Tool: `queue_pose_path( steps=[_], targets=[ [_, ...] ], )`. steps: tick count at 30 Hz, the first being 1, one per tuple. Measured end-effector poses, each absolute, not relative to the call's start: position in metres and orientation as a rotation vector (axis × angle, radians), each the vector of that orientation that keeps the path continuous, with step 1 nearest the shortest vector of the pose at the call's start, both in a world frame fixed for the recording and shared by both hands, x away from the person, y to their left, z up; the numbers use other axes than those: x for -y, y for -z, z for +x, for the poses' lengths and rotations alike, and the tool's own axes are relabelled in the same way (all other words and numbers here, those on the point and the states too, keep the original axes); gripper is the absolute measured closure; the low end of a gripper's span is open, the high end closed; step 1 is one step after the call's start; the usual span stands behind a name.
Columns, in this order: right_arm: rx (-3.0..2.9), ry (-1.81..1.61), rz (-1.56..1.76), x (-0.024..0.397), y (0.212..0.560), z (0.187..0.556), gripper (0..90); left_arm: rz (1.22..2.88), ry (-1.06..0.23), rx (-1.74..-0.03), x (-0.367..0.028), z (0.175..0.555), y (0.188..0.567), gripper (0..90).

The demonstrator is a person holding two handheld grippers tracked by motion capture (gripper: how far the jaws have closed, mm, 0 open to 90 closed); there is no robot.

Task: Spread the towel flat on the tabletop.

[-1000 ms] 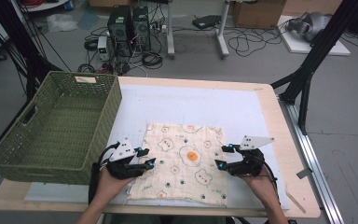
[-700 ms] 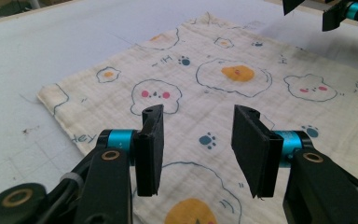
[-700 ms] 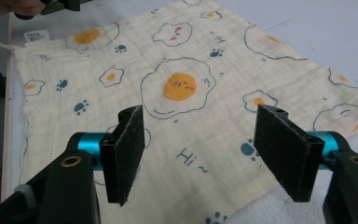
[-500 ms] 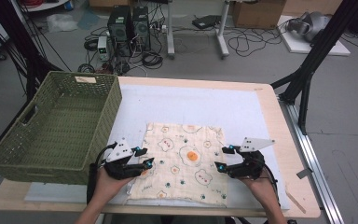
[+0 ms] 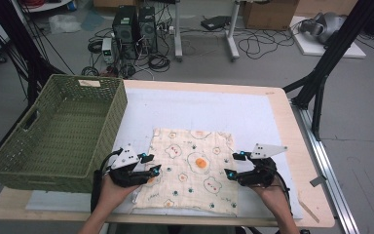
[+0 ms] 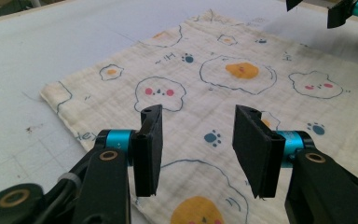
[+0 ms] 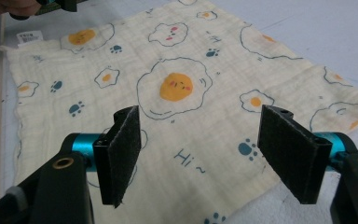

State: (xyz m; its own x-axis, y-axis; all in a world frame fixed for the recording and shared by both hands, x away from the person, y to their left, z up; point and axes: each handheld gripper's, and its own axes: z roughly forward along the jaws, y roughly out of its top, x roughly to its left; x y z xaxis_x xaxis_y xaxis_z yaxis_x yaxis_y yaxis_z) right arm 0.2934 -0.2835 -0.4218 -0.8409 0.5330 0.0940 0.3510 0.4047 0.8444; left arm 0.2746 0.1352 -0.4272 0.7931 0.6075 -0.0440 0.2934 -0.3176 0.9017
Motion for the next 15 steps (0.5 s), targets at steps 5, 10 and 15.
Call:
queue_pose_path(
  steps=[5, 10, 15],
  targets=[
    [-2.470, -1.412, 0.787, 0.2830, 0.4221, 0.2938, 29.8, 1.919, -0.373, -0.679, -0.1348, 0.2751, 0.4271, 53.1],
    [-2.475, -1.410, 0.785, 0.2827, 0.4228, 0.2963, 29.8, 1.921, -0.380, -0.684, -0.1348, 0.2774, 0.4261, 53.2],
    [-2.484, -1.405, 0.784, 0.2831, 0.4213, 0.2995, 29.4, 1.916, -0.381, -0.676, -0.1338, 0.2802, 0.4243, 53.2]
  ],
)
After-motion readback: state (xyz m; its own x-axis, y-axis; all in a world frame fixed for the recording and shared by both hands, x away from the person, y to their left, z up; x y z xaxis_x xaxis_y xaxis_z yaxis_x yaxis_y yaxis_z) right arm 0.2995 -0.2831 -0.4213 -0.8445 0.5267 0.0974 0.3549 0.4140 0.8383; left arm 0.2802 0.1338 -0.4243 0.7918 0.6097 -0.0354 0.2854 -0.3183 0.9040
